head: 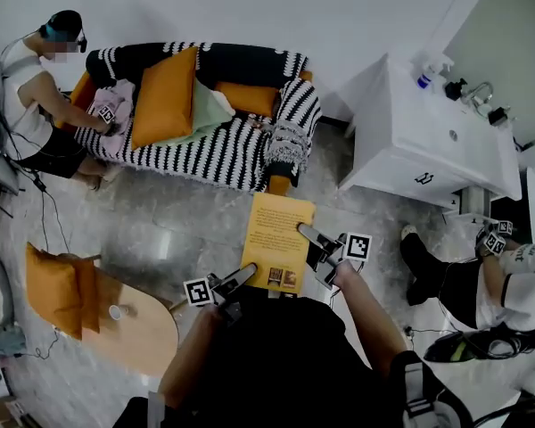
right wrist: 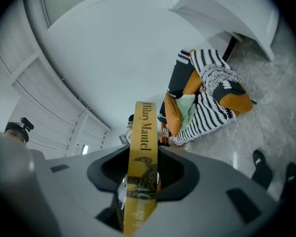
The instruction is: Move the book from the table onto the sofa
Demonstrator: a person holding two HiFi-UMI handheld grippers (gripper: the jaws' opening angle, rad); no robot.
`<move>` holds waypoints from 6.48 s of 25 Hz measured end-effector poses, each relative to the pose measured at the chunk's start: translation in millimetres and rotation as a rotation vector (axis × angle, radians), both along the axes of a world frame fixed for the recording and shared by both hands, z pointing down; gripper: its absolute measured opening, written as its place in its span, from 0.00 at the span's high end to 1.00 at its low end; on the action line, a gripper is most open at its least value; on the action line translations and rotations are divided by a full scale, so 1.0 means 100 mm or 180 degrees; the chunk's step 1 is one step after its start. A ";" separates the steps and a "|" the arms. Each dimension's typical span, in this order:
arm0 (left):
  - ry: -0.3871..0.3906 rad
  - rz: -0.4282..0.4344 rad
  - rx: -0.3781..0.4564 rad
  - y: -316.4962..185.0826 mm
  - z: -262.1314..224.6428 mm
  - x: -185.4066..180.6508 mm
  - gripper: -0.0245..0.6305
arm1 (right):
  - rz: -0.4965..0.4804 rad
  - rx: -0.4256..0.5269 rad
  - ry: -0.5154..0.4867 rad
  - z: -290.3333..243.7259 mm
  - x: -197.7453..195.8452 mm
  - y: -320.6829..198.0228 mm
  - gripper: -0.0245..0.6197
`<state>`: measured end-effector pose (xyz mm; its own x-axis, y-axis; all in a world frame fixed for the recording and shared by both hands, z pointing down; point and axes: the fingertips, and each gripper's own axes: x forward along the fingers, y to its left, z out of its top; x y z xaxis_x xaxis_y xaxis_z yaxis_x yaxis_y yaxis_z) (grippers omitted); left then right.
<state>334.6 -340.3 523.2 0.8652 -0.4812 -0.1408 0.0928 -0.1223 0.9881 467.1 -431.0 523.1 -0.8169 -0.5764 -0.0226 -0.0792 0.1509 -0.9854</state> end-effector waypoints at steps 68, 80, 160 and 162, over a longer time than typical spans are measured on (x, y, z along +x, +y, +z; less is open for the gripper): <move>-0.1588 0.0906 -0.0468 -4.59 2.72 1.23 0.63 | 0.0195 -0.1080 0.0890 2.79 1.16 -4.42 0.68; -0.2517 0.1092 -0.0110 -4.77 3.22 1.22 0.55 | 0.0285 -0.0865 0.2130 3.23 1.35 -4.56 0.59; -0.1892 0.0056 0.0563 -4.00 0.52 0.90 0.94 | -0.1417 0.0670 0.2417 1.02 1.08 -2.83 0.95; -0.1900 0.0100 0.0570 -3.98 0.54 0.93 0.94 | -0.1411 0.0658 0.2421 1.03 1.10 -2.81 0.95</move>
